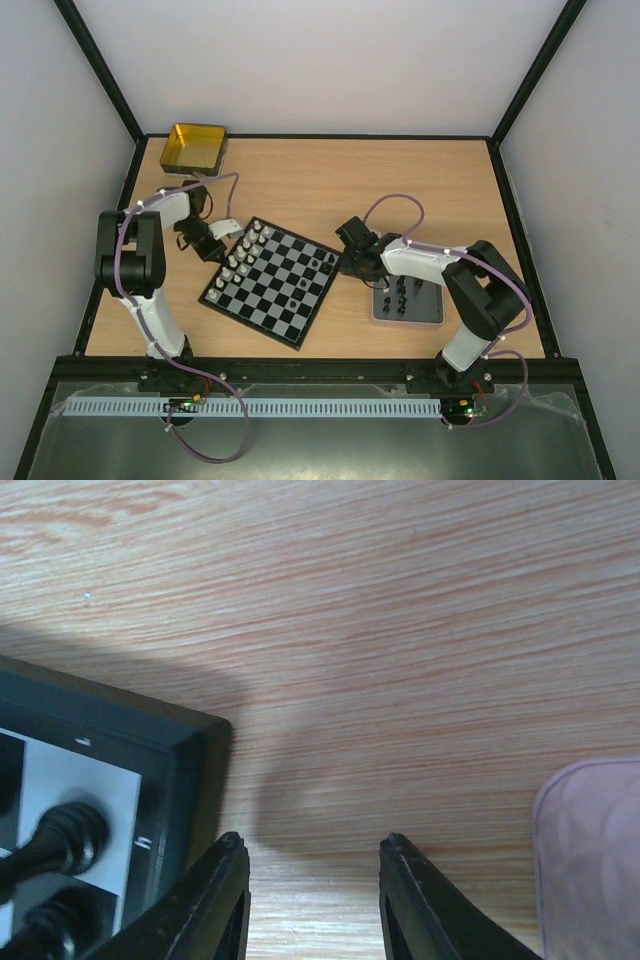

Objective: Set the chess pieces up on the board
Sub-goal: Move the chessboard to the center of the board.

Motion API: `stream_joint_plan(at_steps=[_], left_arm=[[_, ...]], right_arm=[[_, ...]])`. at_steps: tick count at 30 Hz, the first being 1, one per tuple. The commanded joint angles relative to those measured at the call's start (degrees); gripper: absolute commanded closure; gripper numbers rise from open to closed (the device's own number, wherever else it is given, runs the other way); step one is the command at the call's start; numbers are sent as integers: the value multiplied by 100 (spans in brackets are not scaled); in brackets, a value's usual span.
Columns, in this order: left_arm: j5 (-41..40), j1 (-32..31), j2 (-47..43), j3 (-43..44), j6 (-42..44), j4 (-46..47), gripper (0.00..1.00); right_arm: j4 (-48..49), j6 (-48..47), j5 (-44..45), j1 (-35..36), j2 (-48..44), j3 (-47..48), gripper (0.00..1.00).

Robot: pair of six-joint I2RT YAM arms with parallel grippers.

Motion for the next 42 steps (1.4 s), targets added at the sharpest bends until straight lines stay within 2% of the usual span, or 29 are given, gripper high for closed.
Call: stream_joint_plan(at_steps=[1,20,23,42], left_arm=[[-51,-143,91,-398,241,-362,98],[166,-697,-486,-1047,631,-680,98],[163,-776,-498,-1157,641,-650,98],[268,-1079,-675,-1338,666,-594,98]], right_arm=[[-209,-100,203,-19,220,132,65],[-285,-445,89,-362,792,585,66],[-283,-484,68,-379,817,578,73],[-292,-639,6,-521,884,616,73]])
